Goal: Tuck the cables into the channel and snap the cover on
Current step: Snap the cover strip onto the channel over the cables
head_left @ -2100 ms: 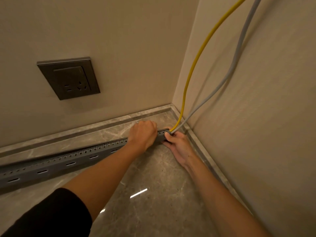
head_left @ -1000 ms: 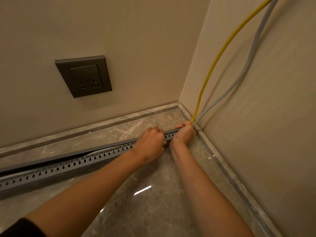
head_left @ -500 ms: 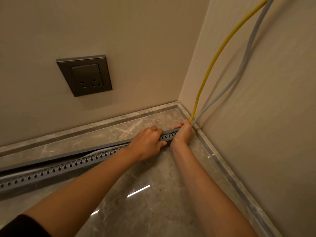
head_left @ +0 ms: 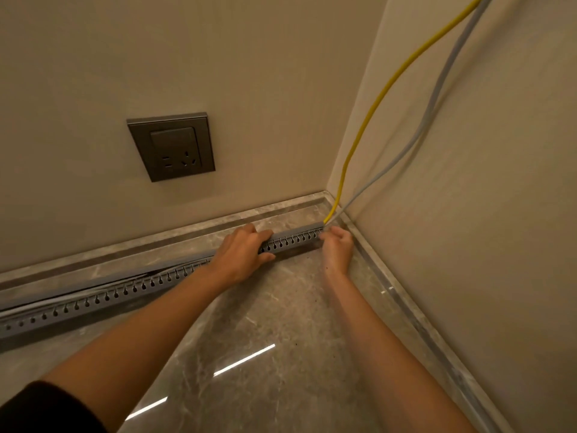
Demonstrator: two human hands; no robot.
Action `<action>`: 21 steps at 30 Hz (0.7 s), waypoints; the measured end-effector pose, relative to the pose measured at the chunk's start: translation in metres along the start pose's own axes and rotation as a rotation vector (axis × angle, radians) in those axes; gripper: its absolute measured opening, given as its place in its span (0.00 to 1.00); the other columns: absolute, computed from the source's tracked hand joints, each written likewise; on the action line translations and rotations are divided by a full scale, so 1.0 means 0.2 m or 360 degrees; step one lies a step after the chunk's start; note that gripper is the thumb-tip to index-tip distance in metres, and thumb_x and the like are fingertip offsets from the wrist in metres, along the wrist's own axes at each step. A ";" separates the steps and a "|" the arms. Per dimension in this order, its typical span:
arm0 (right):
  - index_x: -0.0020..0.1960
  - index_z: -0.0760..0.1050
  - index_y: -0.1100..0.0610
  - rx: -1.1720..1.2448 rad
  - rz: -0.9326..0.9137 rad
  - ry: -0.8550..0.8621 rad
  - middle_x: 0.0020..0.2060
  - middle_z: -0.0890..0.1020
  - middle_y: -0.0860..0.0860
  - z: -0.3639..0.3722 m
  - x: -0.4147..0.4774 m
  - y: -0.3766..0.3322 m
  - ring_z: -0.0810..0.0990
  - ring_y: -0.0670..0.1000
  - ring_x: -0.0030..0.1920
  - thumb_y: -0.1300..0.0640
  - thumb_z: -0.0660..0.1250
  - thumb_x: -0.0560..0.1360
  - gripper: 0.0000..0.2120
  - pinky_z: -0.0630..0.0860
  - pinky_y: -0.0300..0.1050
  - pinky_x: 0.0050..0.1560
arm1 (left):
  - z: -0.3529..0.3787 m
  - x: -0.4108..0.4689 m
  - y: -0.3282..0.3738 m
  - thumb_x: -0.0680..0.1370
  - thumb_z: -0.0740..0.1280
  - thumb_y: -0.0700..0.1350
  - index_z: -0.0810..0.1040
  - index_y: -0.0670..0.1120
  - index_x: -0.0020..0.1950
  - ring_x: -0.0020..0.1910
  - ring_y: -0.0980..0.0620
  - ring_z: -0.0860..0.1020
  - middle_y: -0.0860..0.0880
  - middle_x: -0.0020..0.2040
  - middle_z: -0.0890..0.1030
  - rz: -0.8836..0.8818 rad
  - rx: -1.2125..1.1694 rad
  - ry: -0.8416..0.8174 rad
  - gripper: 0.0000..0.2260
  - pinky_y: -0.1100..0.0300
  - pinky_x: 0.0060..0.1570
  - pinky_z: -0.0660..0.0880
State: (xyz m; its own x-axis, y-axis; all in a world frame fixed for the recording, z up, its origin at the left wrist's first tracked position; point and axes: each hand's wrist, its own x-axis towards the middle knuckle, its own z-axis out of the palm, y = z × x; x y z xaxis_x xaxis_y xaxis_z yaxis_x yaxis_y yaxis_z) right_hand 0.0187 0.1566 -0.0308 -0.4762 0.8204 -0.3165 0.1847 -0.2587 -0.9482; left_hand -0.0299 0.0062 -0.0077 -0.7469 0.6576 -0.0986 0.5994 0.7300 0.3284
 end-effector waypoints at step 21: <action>0.70 0.67 0.58 -0.2198 -0.1568 -0.1184 0.65 0.73 0.56 0.03 0.11 -0.05 0.69 0.55 0.66 0.59 0.62 0.77 0.21 0.59 0.45 0.68 | 0.18 0.01 -0.01 0.76 0.66 0.45 0.75 0.42 0.63 0.52 0.39 0.74 0.39 0.53 0.77 -0.0051 -0.0035 0.0494 0.17 0.48 0.52 0.70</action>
State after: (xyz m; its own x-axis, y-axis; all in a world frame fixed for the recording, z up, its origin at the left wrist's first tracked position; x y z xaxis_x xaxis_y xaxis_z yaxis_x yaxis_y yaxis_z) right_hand 0.0017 0.1752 -0.0286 -0.9969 -0.0672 -0.0403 -0.0577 0.9777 -0.2021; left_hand -0.0219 0.0127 -0.0422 -0.8197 0.5435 0.1810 0.5701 0.7431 0.3504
